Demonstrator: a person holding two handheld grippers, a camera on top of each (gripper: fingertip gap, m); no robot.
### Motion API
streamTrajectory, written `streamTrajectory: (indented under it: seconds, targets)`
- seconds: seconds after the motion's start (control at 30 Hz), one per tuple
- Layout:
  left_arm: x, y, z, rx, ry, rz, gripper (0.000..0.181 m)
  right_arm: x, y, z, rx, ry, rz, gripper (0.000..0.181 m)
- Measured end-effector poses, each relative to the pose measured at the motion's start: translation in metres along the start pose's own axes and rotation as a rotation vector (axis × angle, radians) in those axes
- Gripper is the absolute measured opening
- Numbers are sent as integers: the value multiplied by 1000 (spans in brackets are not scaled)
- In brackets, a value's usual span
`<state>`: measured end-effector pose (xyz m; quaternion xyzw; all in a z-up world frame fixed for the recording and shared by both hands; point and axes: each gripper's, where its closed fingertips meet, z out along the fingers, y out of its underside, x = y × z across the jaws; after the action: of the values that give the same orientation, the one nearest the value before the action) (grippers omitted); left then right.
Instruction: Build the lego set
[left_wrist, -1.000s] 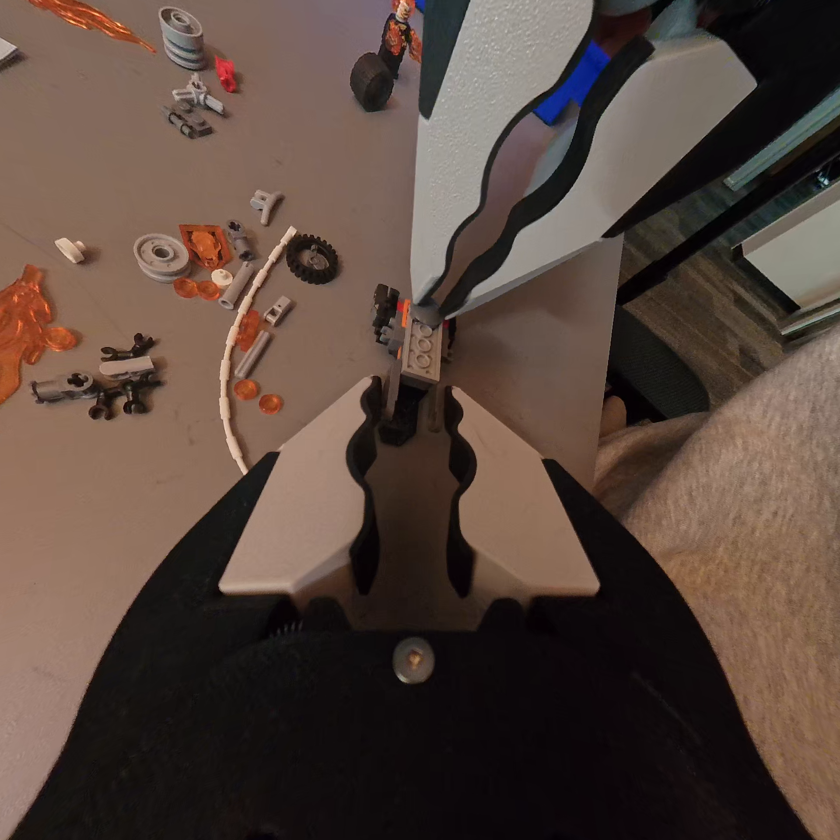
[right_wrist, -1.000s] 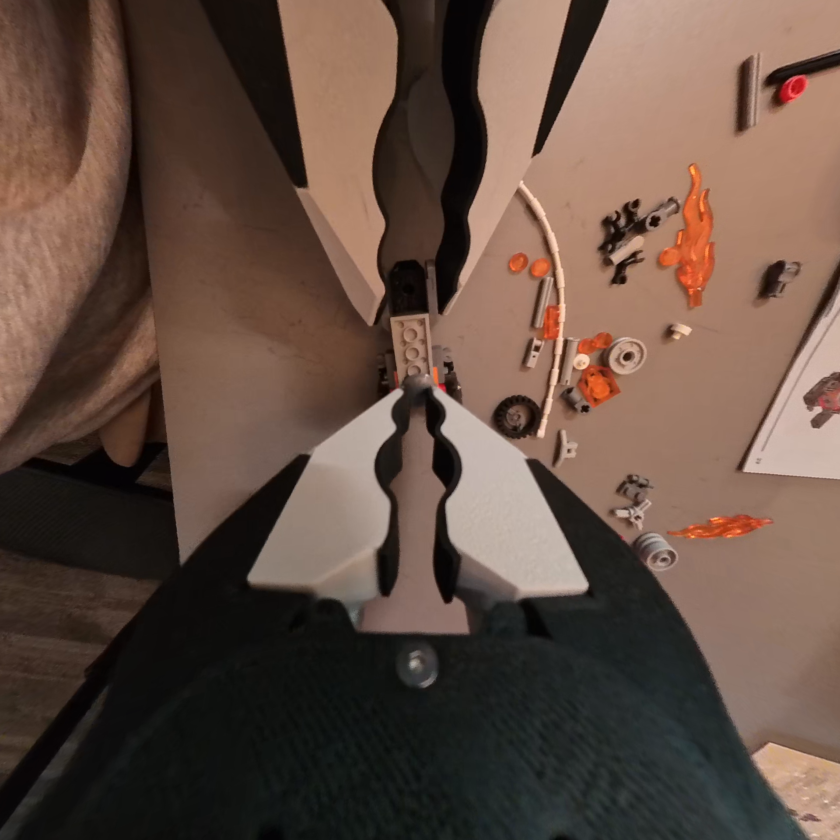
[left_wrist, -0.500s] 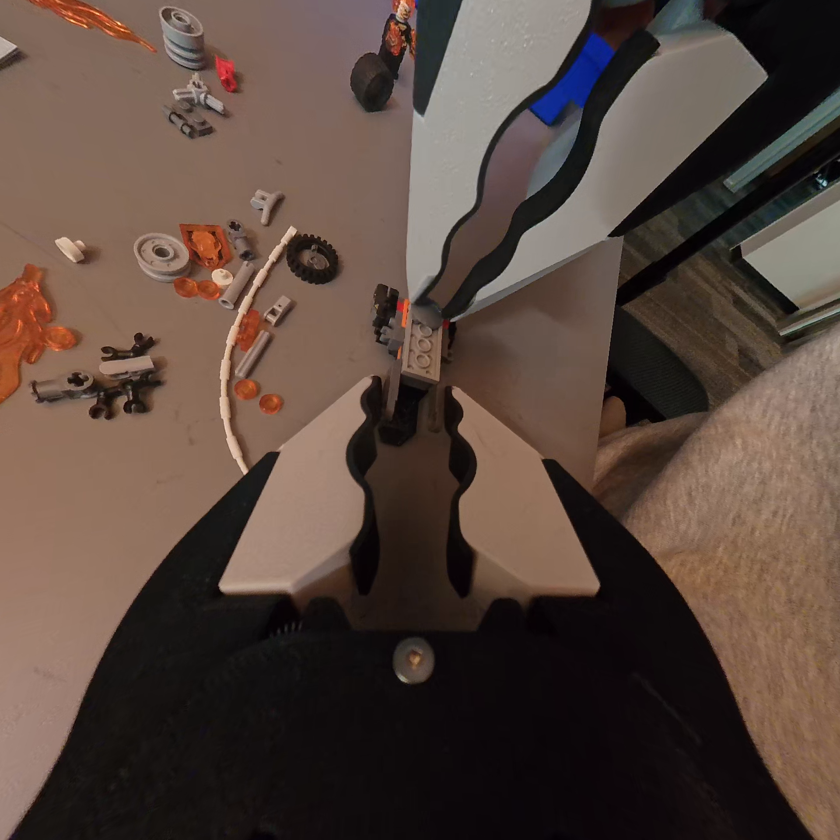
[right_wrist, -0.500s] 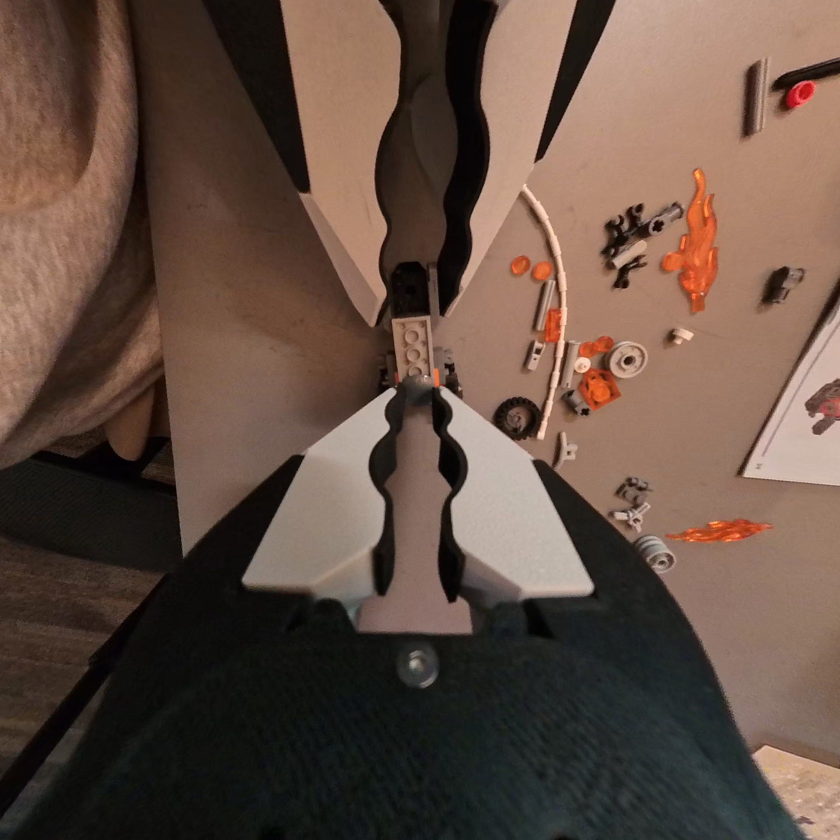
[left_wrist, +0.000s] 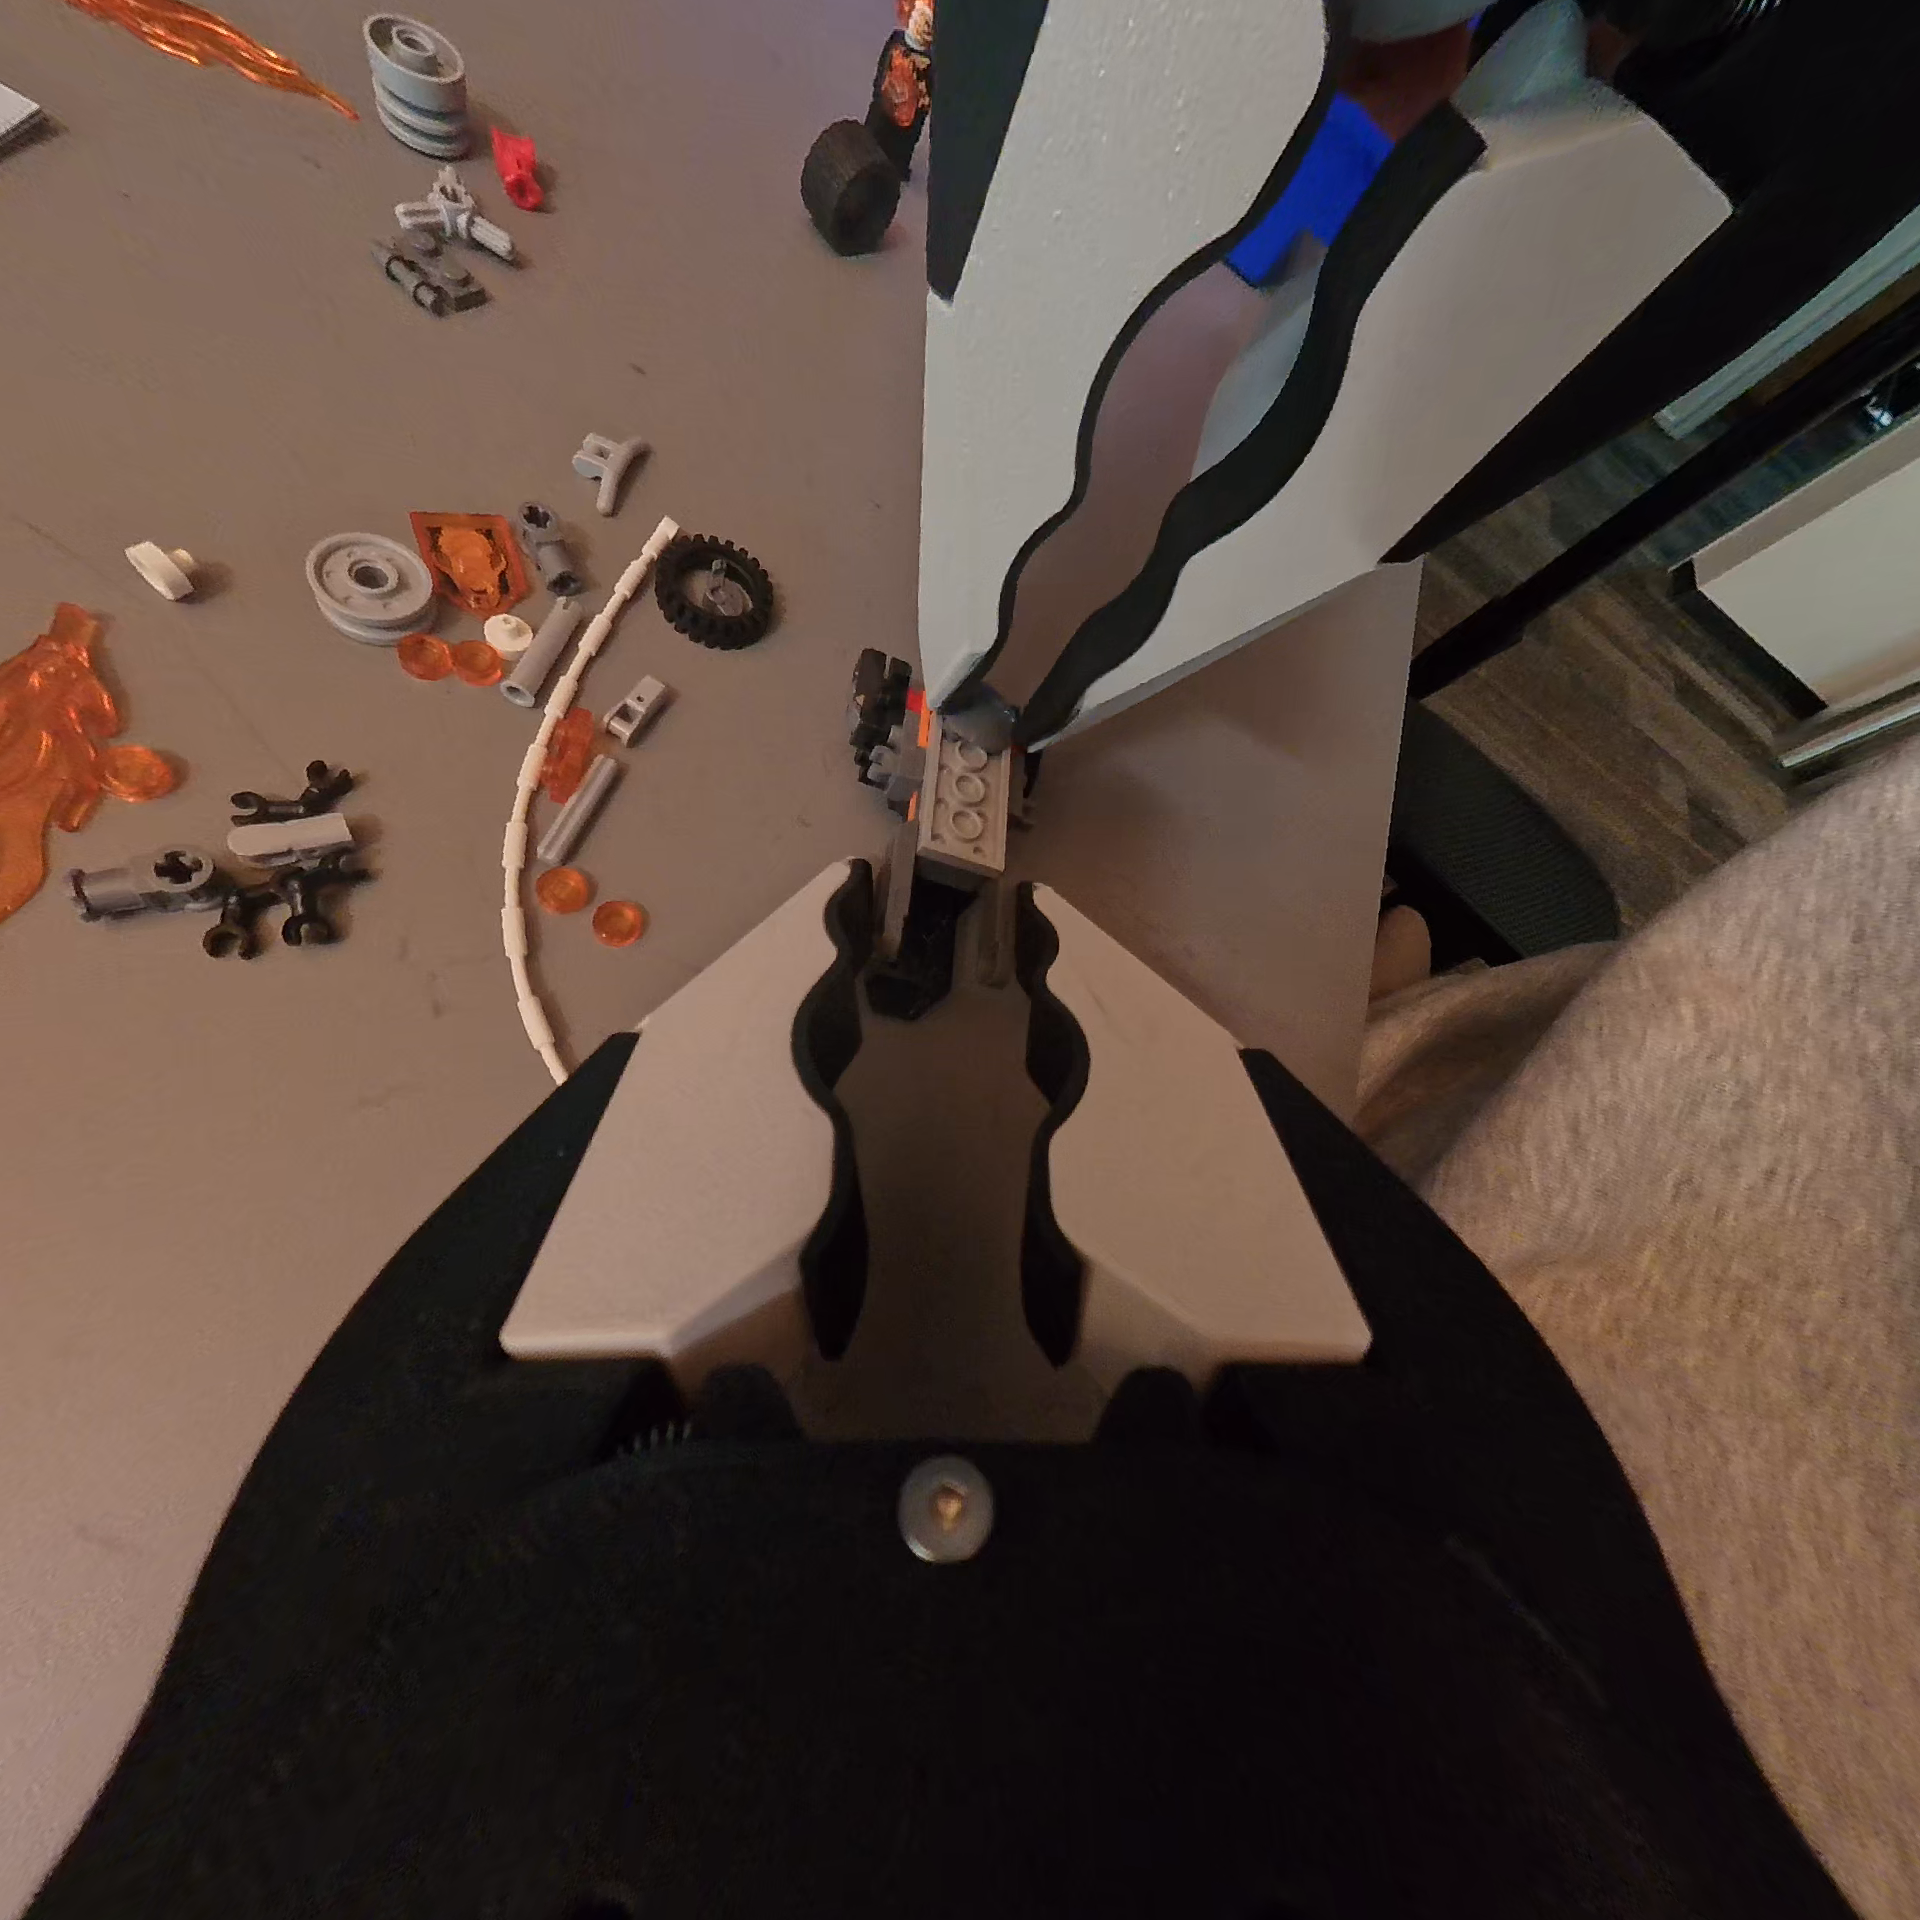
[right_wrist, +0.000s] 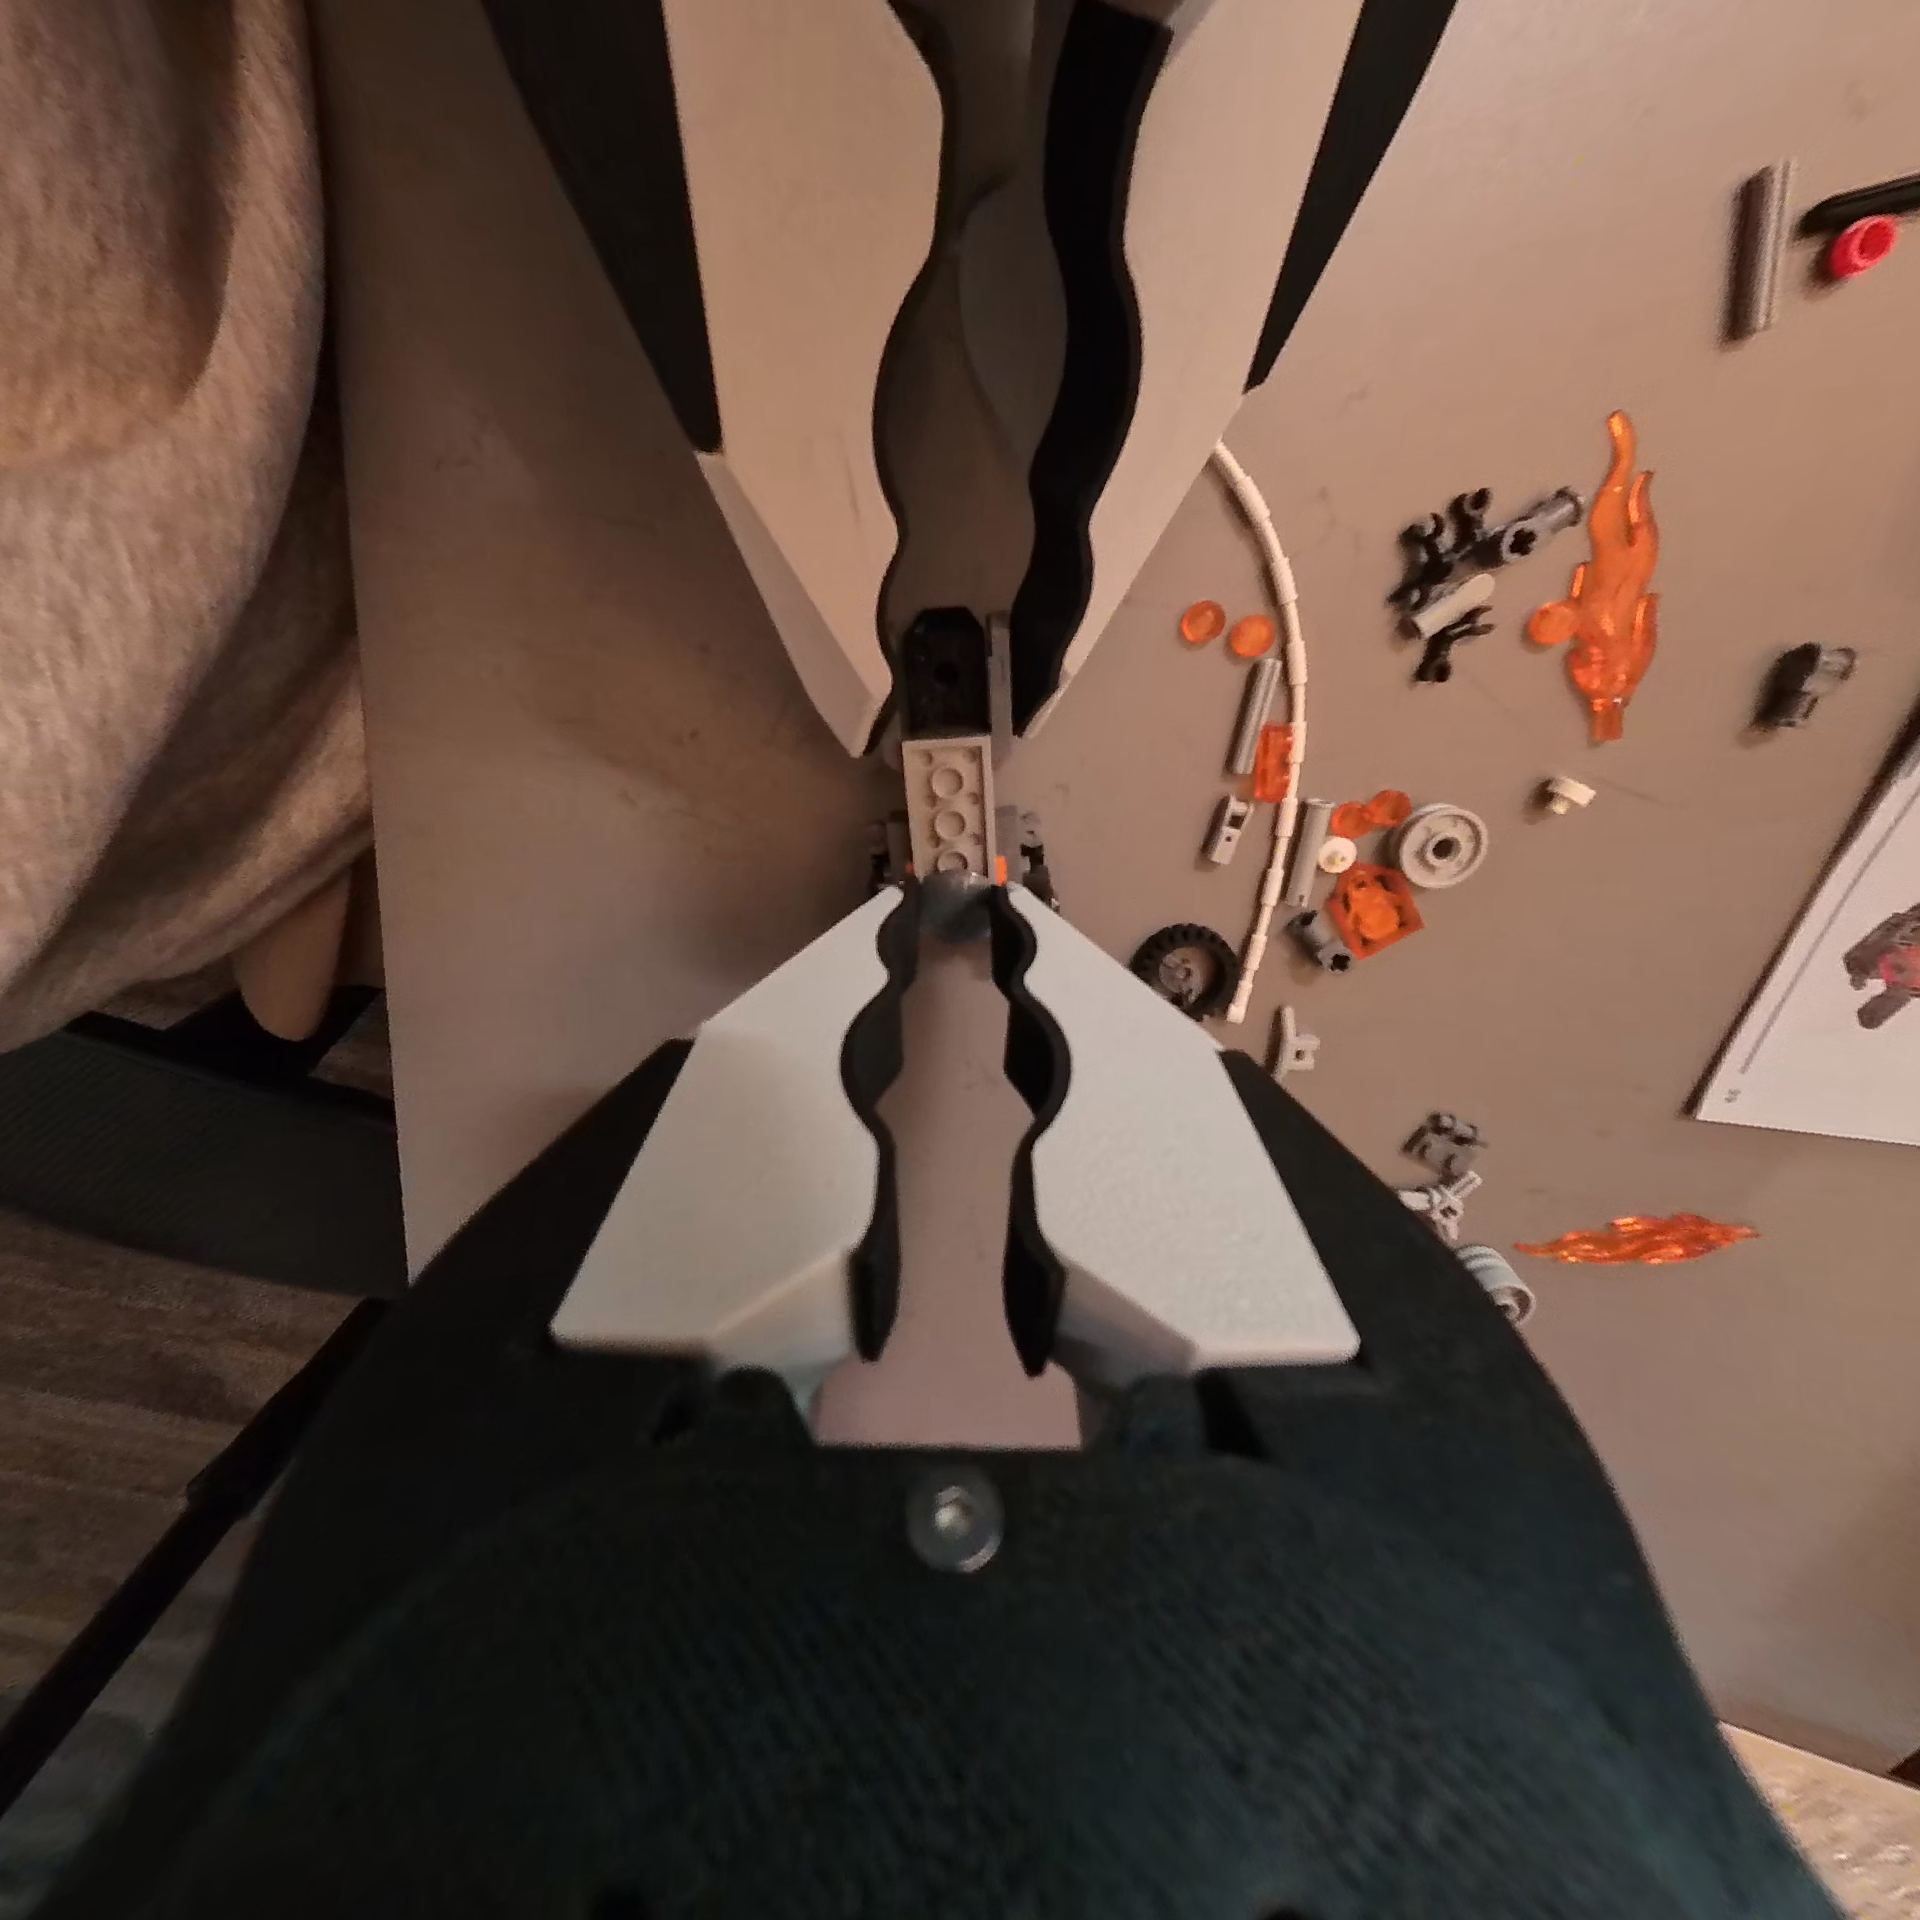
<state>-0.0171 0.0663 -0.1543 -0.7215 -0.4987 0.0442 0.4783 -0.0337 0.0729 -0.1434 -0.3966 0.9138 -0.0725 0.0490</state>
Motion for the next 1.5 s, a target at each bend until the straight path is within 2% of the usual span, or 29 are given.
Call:
streamTrajectory:
  seconds: [0.6, 1.33, 1.5]
  targets:
    - [0, 0, 0, 0, -2, 2, 25, 0, 0, 1, 45, -4, 24, 12]
    - [0, 0, 0, -1, 0, -2, 25, 0, 1, 4, 8, 97, -56, 12]
    - [0, 0, 0, 0, -3, 1, 26, 0, 0, 4, 49, 142, -19, 12]
